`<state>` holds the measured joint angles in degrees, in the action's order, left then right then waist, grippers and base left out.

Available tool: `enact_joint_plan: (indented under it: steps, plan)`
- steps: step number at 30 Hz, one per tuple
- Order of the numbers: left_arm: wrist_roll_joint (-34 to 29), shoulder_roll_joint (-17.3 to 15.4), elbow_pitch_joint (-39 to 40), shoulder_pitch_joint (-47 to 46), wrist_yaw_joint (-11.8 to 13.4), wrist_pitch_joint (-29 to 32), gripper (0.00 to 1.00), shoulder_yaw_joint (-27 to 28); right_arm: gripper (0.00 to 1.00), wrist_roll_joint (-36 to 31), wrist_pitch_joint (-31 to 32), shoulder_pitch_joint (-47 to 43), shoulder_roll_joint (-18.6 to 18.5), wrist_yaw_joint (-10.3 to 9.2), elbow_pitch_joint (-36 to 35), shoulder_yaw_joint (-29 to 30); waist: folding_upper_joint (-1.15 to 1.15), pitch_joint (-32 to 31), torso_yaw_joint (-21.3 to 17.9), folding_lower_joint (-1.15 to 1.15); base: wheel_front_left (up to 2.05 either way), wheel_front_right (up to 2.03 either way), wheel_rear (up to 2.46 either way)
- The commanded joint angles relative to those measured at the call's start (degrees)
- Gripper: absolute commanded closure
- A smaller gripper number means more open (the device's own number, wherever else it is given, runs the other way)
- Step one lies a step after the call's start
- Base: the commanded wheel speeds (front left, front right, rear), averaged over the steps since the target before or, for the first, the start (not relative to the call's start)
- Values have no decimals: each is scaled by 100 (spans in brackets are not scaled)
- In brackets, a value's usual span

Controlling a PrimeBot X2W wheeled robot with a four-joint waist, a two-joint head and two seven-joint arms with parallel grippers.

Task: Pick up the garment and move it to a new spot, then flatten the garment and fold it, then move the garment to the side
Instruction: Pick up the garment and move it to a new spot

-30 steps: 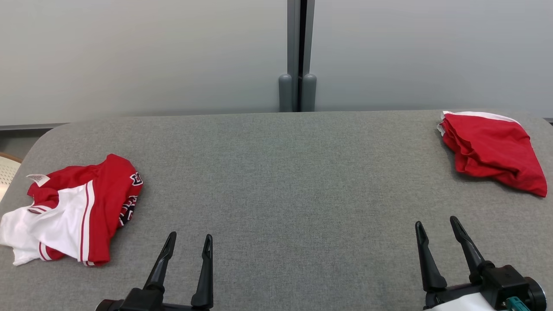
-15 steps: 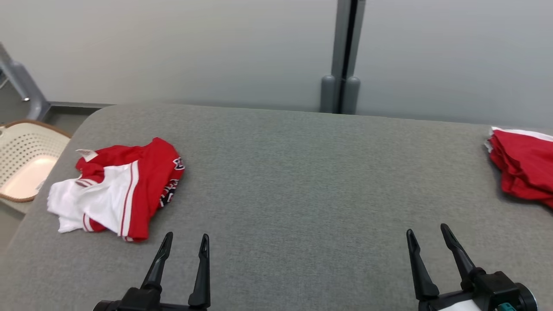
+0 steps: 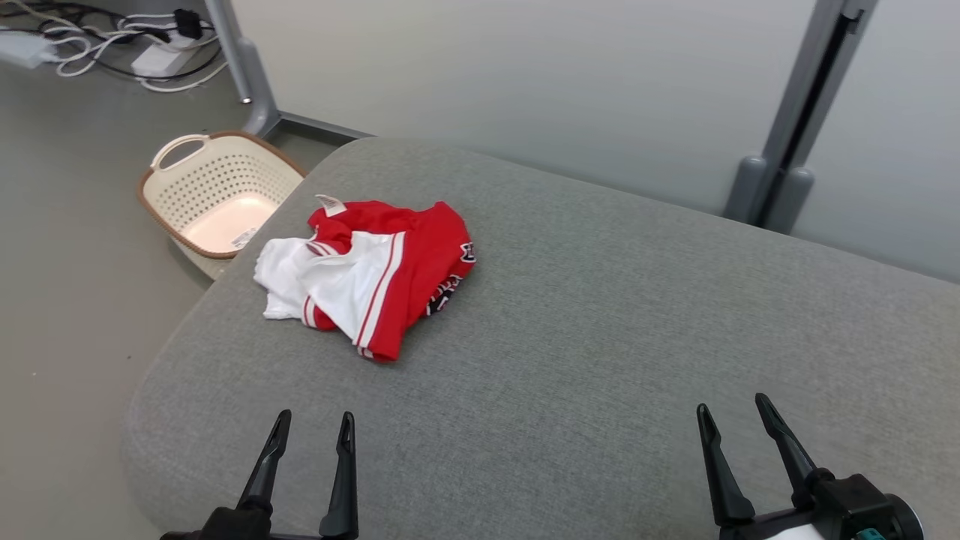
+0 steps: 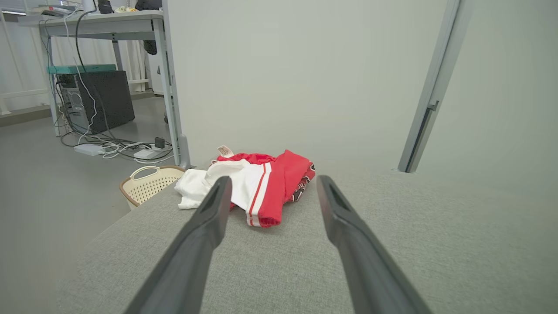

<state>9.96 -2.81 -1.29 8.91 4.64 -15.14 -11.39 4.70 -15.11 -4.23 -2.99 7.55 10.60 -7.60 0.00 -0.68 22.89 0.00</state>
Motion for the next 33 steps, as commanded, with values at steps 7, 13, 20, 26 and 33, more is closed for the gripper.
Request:
enact_joint_plan:
  steps: [7, 13, 20, 26, 33]
  plan:
    - [46, -17, 62, 23, 48, 0, 0, 30, 0, -2, -5, 80, -36, -13, -13, -6, 0, 130, 367, 0, 0, 0, 0]
    - [103, -17, 182, -490, 85, 0, 0, 195, 0, -59, -5, 213, -270, -13, -72, 8, 0, 586, 235, 0, 0, 0, 0]
    - [259, -18, 38, -1921, 1, 0, 0, 426, 0, -188, -5, 594, -831, -13, -258, 59, 0, 1711, 111, 0, 0, 0, 0]
    - [325, -19, -1175, -3398, -41, 0, 0, 766, 0, -224, -5, 964, -1303, -13, -420, 102, 0, 2502, -12, 0, 0, 0, 0]
    - [344, -349, -3756, -5161, 75, 424, 0, 1134, 0, -188, -3, 1235, -1622, -14, -664, 150, 0, 3049, -233, 0, 0, 0, 0]
